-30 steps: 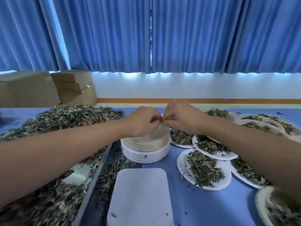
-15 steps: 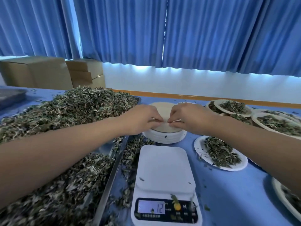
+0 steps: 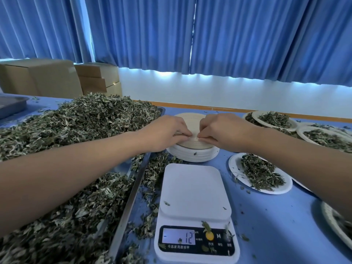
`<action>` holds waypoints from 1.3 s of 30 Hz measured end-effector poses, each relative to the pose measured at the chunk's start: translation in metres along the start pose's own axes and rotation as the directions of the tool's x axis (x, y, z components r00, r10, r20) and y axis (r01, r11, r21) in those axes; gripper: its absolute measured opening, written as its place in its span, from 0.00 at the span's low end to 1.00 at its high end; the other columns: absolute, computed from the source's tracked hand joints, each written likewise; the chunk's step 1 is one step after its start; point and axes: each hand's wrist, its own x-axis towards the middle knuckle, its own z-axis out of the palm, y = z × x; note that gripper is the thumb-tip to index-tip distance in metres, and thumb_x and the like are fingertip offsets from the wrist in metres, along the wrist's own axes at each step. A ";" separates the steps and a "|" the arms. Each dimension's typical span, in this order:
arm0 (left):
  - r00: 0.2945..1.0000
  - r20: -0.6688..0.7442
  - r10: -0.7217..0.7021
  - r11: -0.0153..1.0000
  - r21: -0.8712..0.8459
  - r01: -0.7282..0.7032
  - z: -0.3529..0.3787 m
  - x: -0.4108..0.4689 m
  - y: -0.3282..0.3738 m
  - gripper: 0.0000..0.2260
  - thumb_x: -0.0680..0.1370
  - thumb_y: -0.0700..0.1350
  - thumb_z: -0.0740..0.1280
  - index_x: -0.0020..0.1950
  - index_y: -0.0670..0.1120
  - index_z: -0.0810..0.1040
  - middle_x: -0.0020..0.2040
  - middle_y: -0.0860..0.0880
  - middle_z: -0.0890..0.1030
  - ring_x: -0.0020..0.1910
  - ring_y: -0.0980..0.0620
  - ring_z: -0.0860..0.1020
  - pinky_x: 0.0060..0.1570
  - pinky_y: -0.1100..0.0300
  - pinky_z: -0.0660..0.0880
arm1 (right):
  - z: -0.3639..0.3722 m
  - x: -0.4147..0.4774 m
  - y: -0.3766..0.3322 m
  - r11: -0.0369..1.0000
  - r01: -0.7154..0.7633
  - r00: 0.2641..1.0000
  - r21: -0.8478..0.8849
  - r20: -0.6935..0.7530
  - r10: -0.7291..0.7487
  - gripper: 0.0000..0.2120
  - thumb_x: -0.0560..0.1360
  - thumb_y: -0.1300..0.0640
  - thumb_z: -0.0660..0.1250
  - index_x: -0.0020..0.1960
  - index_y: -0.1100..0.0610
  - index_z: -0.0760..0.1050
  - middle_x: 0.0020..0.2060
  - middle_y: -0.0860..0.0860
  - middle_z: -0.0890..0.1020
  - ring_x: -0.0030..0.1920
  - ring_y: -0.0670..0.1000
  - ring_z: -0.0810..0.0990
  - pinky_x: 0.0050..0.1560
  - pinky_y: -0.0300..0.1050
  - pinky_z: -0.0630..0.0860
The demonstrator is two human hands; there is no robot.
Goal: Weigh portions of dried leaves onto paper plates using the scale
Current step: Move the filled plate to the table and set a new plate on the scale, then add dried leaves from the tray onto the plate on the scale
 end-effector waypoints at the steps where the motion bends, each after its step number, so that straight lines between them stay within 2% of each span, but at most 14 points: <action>1: 1.000 0.003 -0.001 1.000 0.006 0.001 0.000 0.000 0.001 0.10 0.81 0.48 0.69 0.61 0.51 0.85 0.55 0.54 0.82 0.52 0.54 0.78 0.58 0.53 0.73 | 0.000 0.000 -0.001 0.999 0.007 1.000 -0.035 0.001 -0.007 0.18 0.86 0.48 0.55 0.56 0.53 0.82 0.53 0.47 0.79 0.56 0.50 0.74 0.47 0.50 0.74; 4: 1.000 0.015 -0.001 1.000 0.025 0.001 -0.002 0.001 0.004 0.11 0.81 0.48 0.68 0.61 0.50 0.85 0.56 0.52 0.82 0.53 0.52 0.79 0.58 0.53 0.73 | 0.004 0.000 -0.006 0.995 0.009 1.000 -0.103 -0.001 -0.009 0.19 0.87 0.49 0.50 0.58 0.55 0.78 0.52 0.50 0.76 0.53 0.53 0.73 0.43 0.47 0.66; 9: 1.000 0.000 0.019 1.000 0.025 -0.019 -0.008 0.002 0.011 0.11 0.82 0.49 0.67 0.61 0.48 0.84 0.56 0.50 0.82 0.54 0.50 0.79 0.59 0.50 0.74 | -0.001 -0.006 -0.006 0.997 0.001 0.999 -0.081 -0.038 -0.004 0.21 0.87 0.49 0.46 0.61 0.55 0.76 0.54 0.51 0.75 0.57 0.54 0.74 0.53 0.48 0.71; 11: 0.999 -0.030 0.029 0.999 0.035 -0.028 -0.012 0.001 0.014 0.11 0.81 0.49 0.68 0.61 0.47 0.84 0.55 0.49 0.83 0.54 0.50 0.79 0.58 0.51 0.73 | -0.008 -0.009 -0.005 0.998 -0.011 0.998 -0.064 -0.066 0.007 0.20 0.87 0.50 0.48 0.61 0.56 0.77 0.54 0.52 0.76 0.57 0.55 0.74 0.56 0.52 0.72; 16: 0.994 -0.098 0.057 0.997 0.049 -0.052 -0.029 -0.006 0.027 0.10 0.82 0.48 0.67 0.57 0.46 0.85 0.51 0.48 0.83 0.51 0.48 0.79 0.55 0.47 0.74 | -0.030 -0.021 -0.014 0.999 -0.051 0.989 0.001 -0.141 0.051 0.17 0.87 0.52 0.53 0.61 0.57 0.78 0.54 0.53 0.77 0.58 0.57 0.74 0.53 0.56 0.74; 20: 0.987 -0.062 0.145 0.987 0.075 -0.141 -0.036 -0.035 0.046 0.10 0.82 0.47 0.66 0.58 0.46 0.85 0.52 0.49 0.83 0.51 0.49 0.79 0.54 0.51 0.74 | -0.039 -0.045 -0.039 0.997 0.006 0.972 0.082 -0.235 0.014 0.15 0.85 0.53 0.58 0.56 0.58 0.81 0.51 0.53 0.80 0.53 0.58 0.78 0.51 0.56 0.75; 22: 0.976 0.020 0.215 0.965 0.147 -0.216 -0.034 -0.056 0.058 0.11 0.83 0.47 0.66 0.61 0.46 0.84 0.53 0.48 0.82 0.52 0.48 0.79 0.54 0.49 0.74 | -0.032 -0.064 -0.055 0.992 0.020 0.943 0.128 -0.332 0.024 0.13 0.84 0.55 0.61 0.52 0.59 0.83 0.48 0.54 0.82 0.49 0.60 0.79 0.49 0.57 0.75; 24: 0.961 0.097 0.260 0.938 0.211 -0.275 -0.027 -0.077 0.069 0.12 0.83 0.47 0.65 0.64 0.46 0.82 0.56 0.47 0.81 0.55 0.47 0.78 0.56 0.48 0.72 | -0.017 -0.083 -0.066 0.987 -0.049 0.896 0.150 -0.430 0.110 0.13 0.83 0.55 0.62 0.52 0.58 0.84 0.48 0.53 0.84 0.49 0.59 0.80 0.50 0.57 0.74; 27: 0.949 0.163 0.270 0.921 0.245 -0.304 -0.014 -0.105 0.080 0.13 0.84 0.48 0.63 0.66 0.48 0.80 0.60 0.49 0.80 0.60 0.49 0.76 0.59 0.48 0.69 | 0.008 -0.107 -0.075 0.915 -0.204 0.768 0.348 -0.523 0.370 0.13 0.81 0.56 0.62 0.51 0.60 0.83 0.47 0.54 0.84 0.48 0.61 0.80 0.50 0.58 0.74; 29: 0.947 0.172 0.272 0.927 0.216 -0.305 -0.008 -0.119 0.086 0.13 0.84 0.48 0.63 0.66 0.47 0.80 0.60 0.49 0.80 0.59 0.48 0.77 0.60 0.48 0.71 | 0.025 -0.120 -0.084 0.844 -0.267 0.682 0.465 -0.527 0.506 0.11 0.82 0.58 0.62 0.50 0.61 0.82 0.43 0.54 0.82 0.45 0.59 0.78 0.49 0.54 0.74; 31: 0.950 0.143 0.278 0.945 0.138 -0.297 -0.006 -0.129 0.088 0.13 0.84 0.48 0.64 0.65 0.46 0.81 0.58 0.49 0.81 0.56 0.47 0.79 0.57 0.48 0.74 | 0.040 -0.130 -0.097 0.749 -0.305 0.624 0.588 -0.470 0.624 0.08 0.83 0.59 0.63 0.48 0.58 0.80 0.40 0.50 0.78 0.41 0.52 0.76 0.45 0.48 0.72; 34: 0.977 0.053 0.205 0.979 0.000 -0.206 -0.008 -0.138 0.083 0.16 0.83 0.55 0.63 0.64 0.49 0.81 0.58 0.53 0.82 0.56 0.54 0.79 0.58 0.53 0.76 | 0.054 -0.141 -0.108 0.595 -0.352 0.529 0.723 -0.371 0.763 0.08 0.82 0.57 0.63 0.44 0.53 0.76 0.33 0.45 0.75 0.35 0.48 0.74 0.36 0.38 0.67; 36: 0.995 -0.032 0.097 0.995 -0.005 -0.097 -0.010 -0.140 0.073 0.17 0.84 0.57 0.58 0.64 0.50 0.81 0.58 0.55 0.82 0.57 0.56 0.78 0.60 0.54 0.75 | 0.058 -0.144 -0.108 0.528 -0.374 0.492 0.762 -0.320 0.810 0.13 0.82 0.54 0.62 0.40 0.55 0.73 0.27 0.49 0.73 0.32 0.50 0.73 0.32 0.40 0.66; 39: 0.979 -0.151 -0.136 0.988 0.050 0.145 -0.013 -0.133 0.042 0.13 0.84 0.48 0.59 0.62 0.49 0.82 0.56 0.51 0.82 0.55 0.51 0.79 0.57 0.51 0.76 | 0.058 -0.148 -0.106 0.500 -0.435 0.530 0.749 -0.235 0.815 0.20 0.83 0.53 0.62 0.34 0.60 0.69 0.24 0.54 0.70 0.27 0.52 0.68 0.30 0.47 0.63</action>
